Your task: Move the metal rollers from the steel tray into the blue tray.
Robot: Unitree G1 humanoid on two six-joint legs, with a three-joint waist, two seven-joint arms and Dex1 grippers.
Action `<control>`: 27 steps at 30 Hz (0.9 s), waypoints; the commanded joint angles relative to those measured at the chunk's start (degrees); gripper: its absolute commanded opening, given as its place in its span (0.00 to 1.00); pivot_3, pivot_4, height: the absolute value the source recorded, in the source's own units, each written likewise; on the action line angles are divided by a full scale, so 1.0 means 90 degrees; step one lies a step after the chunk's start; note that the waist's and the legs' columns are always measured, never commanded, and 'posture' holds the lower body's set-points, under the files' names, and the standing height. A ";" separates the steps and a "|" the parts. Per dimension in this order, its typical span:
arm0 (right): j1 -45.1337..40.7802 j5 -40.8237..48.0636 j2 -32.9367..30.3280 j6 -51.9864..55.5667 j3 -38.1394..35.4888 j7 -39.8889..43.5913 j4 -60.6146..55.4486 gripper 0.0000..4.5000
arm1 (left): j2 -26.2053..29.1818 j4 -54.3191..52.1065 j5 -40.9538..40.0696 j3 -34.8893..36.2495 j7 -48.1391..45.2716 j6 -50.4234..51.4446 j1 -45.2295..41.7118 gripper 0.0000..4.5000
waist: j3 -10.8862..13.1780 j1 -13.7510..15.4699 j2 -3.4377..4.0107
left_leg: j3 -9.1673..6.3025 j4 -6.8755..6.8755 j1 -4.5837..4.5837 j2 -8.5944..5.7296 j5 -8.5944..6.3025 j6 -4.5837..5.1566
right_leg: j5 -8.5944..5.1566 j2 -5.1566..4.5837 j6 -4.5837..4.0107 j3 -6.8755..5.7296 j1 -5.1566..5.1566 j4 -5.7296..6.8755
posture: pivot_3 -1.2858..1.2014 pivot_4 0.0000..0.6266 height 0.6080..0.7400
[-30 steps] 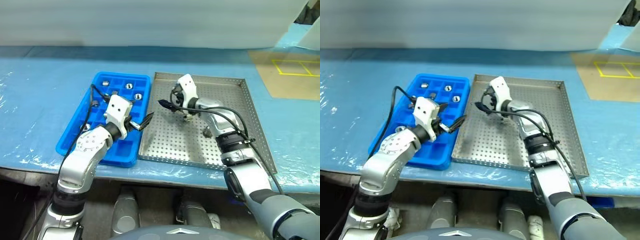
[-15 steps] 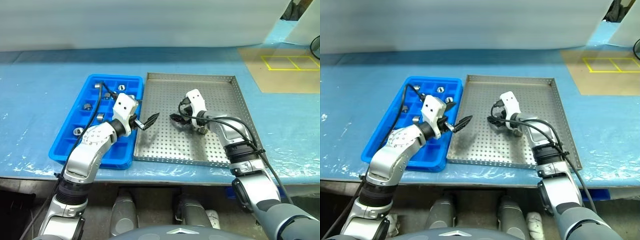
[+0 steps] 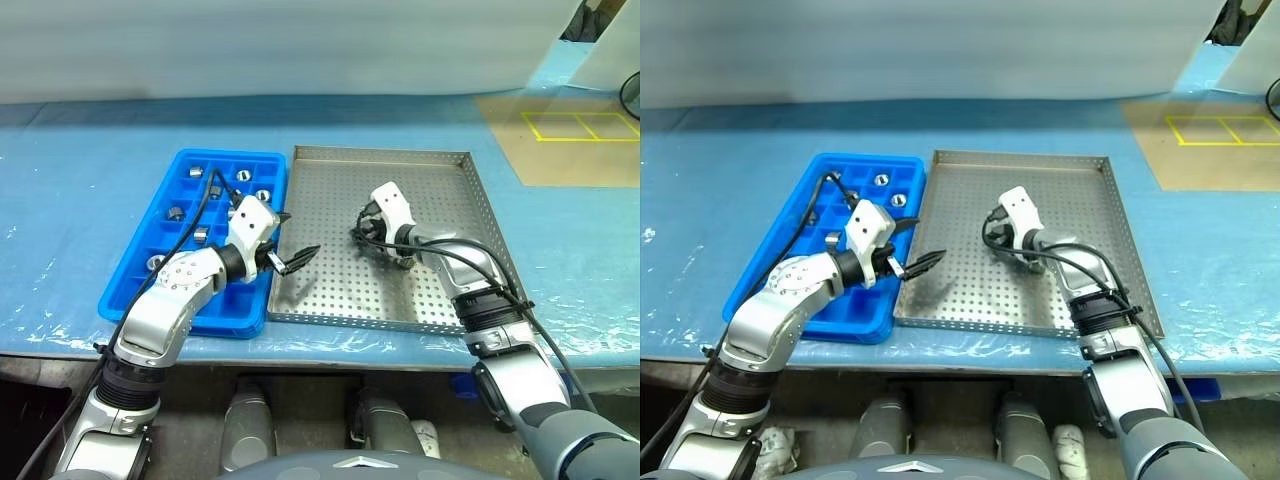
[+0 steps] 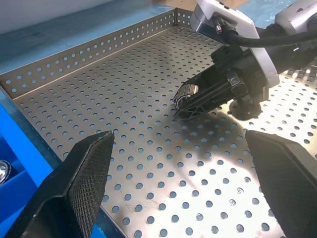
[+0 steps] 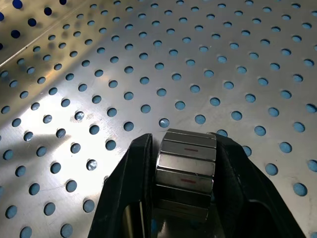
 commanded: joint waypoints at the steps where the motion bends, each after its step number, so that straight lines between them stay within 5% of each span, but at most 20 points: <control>1: -0.0012 0.0153 0.0092 -0.0392 0.0006 0.0239 -0.0393 0.27 | 0.0105 -0.0265 -0.0045 0.0067 -0.0031 0.0031 -0.0031 1.00 | 0.0000 -0.0004 0.0000 | 0.0000 0.0000 0.0000 0.0000 0.0000 0.0000 | 0.0000 0.0000 0.0000 0.0000 0.0000 0.0000 | 0.51 0.24 1.00; 14: -0.0736 0.0771 0.0954 -0.1415 -0.0090 0.1011 -0.0251 0.27 | 0.0141 -0.1762 -0.0152 0.0975 0.0854 0.0356 0.1535 1.00 | 0.0001 0.0060 0.0000 | 0.0000 -0.0009 -0.0012 0.0004 -0.0004 0.0006 | -0.0005 -0.0001 -0.0007 -0.0009 -0.0008 -0.0009 | 0.58 0.24 1.00; 27: -0.1795 0.0349 0.1784 -0.2095 0.0433 0.1443 0.1756 0.27 | -0.0163 -0.3224 0.0093 0.1197 0.2073 0.0654 0.3144 1.00 | 0.0003 0.0449 0.0001 | -0.0011 -0.0020 -0.0029 0.0009 -0.0017 0.0028 | -0.0009 -0.0002 -0.0010 -0.0024 -0.0017 -0.0020 | 0.69 0.24 1.00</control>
